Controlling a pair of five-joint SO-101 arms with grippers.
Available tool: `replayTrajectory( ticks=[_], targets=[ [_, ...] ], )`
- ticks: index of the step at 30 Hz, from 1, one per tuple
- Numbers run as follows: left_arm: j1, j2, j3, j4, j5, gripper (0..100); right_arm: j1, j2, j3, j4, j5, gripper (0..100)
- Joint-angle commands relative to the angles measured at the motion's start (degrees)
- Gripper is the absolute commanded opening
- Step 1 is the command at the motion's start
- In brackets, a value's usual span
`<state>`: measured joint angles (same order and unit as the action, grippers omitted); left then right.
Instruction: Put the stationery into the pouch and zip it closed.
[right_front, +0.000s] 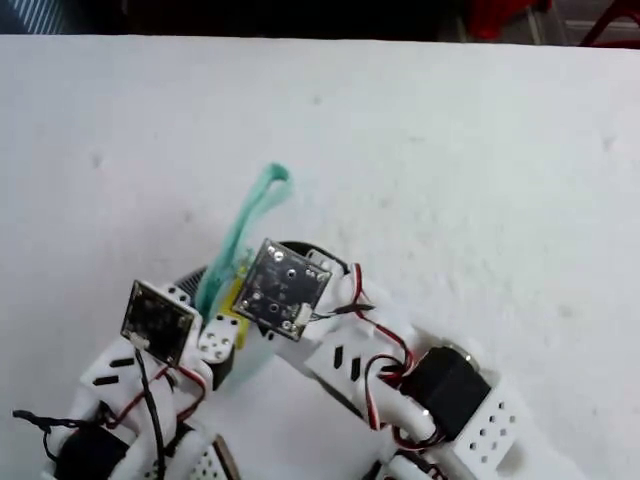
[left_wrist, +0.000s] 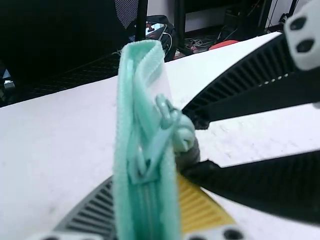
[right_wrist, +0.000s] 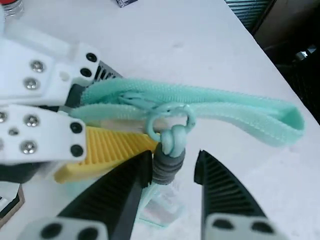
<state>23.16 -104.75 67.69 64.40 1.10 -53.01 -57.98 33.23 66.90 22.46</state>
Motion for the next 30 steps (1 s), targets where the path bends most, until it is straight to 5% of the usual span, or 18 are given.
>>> replayTrajectory(
  ticks=[1,5,12,30],
  targets=[
    [0.13,0.22,-0.70,0.18,0.26,2,-0.92,0.31,-1.93,-1.45,-0.09,6.4],
    [0.13,0.22,-0.70,0.18,0.26,2,-1.01,0.40,-0.97,-1.54,-0.09,2.8],
    [0.04,0.22,-0.70,0.18,0.26,2,-1.36,0.31,4.57,-6.37,-0.62,15.8],
    [0.31,0.22,-1.14,5.01,-13.63,2,-6.46,-0.22,7.12,-8.84,4.31,7.4]
  ],
)
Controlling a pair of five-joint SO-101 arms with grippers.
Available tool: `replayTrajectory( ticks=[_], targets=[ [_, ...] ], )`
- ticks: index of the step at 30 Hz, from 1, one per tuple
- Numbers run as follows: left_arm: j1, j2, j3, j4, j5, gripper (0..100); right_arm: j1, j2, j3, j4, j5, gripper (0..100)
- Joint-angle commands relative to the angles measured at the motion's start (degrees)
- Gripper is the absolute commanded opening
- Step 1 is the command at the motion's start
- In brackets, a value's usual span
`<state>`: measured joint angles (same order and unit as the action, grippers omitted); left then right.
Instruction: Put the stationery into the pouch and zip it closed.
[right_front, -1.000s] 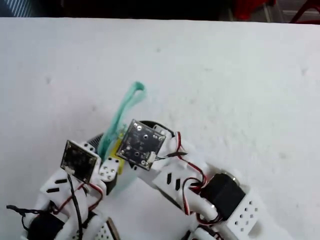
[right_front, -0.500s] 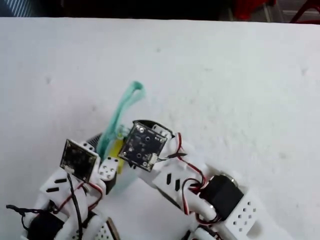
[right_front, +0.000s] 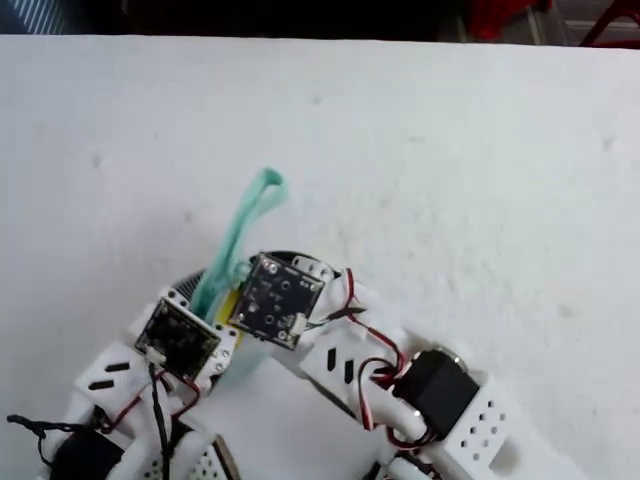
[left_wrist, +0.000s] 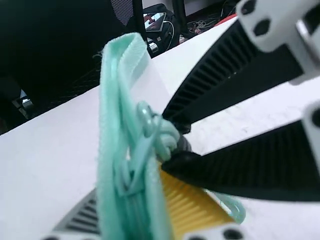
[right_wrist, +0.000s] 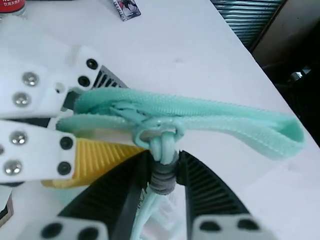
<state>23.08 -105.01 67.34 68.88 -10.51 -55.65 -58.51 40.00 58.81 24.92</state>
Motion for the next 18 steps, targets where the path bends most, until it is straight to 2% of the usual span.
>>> replayTrajectory(
  ticks=[1,7,11,18],
  targets=[
    [0.40,0.48,-0.79,0.53,-2.11,2,-3.82,0.31,0.35,-0.75,1.93,8.2],
    [0.40,0.48,-0.79,0.53,-2.11,2,-3.82,0.48,0.53,-1.10,3.69,8.6],
    [0.40,0.48,-0.79,0.53,-2.11,2,-3.74,0.40,0.70,-1.71,4.66,1.0],
    [0.40,0.48,-0.79,0.18,-1.85,2,-0.48,-3.03,-3.16,-1.27,4.22,1.7]
  ],
)
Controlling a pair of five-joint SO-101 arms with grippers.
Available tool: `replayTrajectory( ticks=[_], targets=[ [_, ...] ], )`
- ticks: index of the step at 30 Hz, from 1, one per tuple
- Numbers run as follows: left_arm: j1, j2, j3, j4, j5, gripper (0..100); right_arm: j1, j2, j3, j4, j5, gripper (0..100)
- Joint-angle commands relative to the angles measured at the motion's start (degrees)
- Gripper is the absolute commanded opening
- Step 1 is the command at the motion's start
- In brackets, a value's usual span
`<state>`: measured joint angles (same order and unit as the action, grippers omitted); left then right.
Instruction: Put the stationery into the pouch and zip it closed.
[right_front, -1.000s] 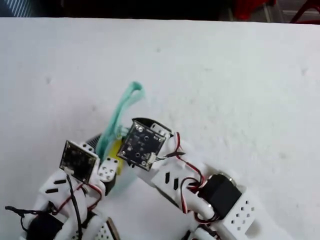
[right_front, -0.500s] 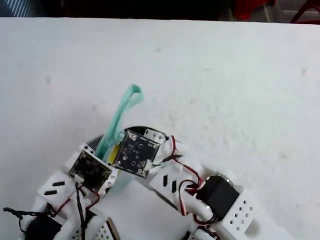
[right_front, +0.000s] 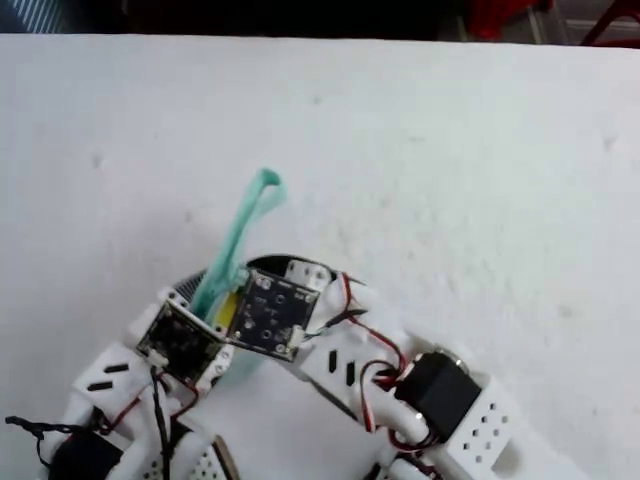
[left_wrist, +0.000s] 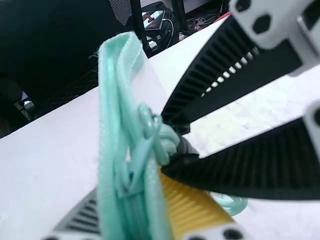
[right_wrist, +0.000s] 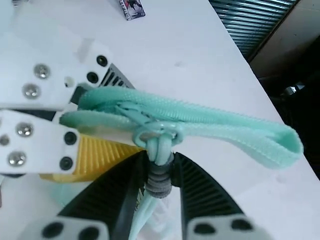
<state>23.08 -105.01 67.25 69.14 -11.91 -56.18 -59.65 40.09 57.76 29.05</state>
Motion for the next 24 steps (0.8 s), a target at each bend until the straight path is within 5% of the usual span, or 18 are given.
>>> replayTrajectory(
  ticks=[1,11,17,24],
  targets=[
    [0.40,0.48,-0.70,-0.18,-0.44,2,0.66,-2.51,-4.22,0.31,0.09,1.7],
    [0.40,0.48,-0.70,-1.67,-0.35,3,2.15,-3.12,-11.78,4.88,-1.67,1.7],
    [0.40,0.48,-0.35,-0.97,-0.18,17,2.15,-3.03,-14.07,6.55,-3.08,1.7],
    [0.40,0.48,-0.62,-0.70,4.75,18,2.15,-3.03,-14.07,8.40,-3.08,1.7]
  ],
)
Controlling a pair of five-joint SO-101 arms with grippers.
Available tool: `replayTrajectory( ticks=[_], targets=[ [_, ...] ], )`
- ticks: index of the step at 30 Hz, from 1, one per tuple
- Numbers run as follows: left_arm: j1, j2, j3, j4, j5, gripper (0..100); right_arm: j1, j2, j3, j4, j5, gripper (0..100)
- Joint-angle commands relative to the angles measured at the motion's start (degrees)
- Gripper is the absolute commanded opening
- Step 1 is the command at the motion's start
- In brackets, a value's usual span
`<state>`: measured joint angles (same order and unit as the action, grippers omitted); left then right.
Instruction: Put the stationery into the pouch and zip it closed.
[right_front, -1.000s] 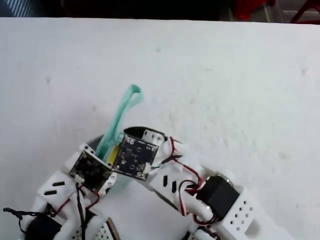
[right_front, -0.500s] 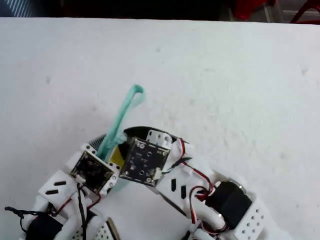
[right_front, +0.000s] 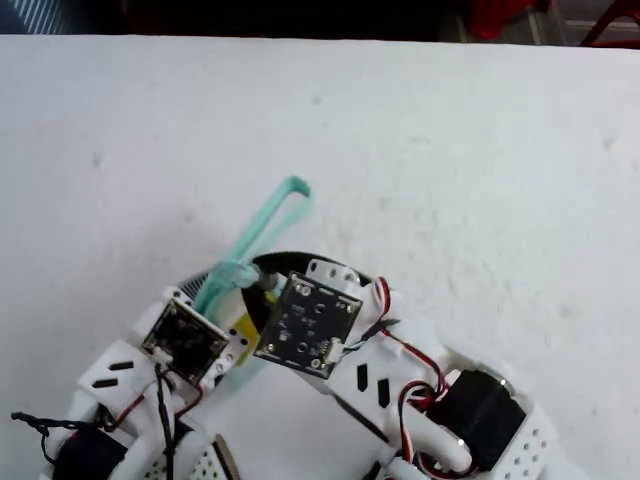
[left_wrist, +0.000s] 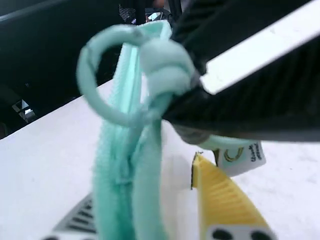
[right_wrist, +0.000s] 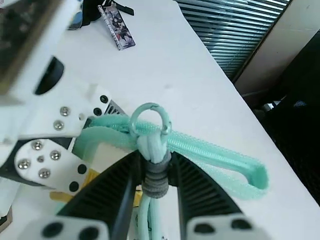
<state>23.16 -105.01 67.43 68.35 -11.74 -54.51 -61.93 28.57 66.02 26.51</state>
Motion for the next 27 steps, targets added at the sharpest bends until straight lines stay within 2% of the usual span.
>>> replayTrajectory(
  ticks=[1,10,13,15,17,23,27],
  targets=[
    [0.31,0.48,-0.79,0.09,5.89,18,0.48,-0.75,-2.55,0.13,-0.53,1.7],
    [0.13,0.48,-0.53,-0.18,7.03,17,0.48,-0.75,-4.40,0.22,-0.53,1.7],
    [0.13,0.48,-0.62,-0.18,6.77,8,1.36,-0.75,-6.77,0.57,-0.53,1.7],
    [0.22,0.48,-0.62,-0.18,6.68,1,3.03,-0.75,-8.09,0.31,-0.53,1.7],
    [0.22,0.48,-0.53,-0.18,6.77,4,5.32,-0.75,-8.97,0.04,-0.53,1.7],
    [0.22,0.48,-0.62,-0.18,6.68,2,15.16,-0.31,-4.04,-6.20,-0.09,1.7],
    [0.22,0.48,-0.79,-0.18,6.68,2,18.59,1.80,-1.49,-9.10,-0.09,1.7]
  ],
)
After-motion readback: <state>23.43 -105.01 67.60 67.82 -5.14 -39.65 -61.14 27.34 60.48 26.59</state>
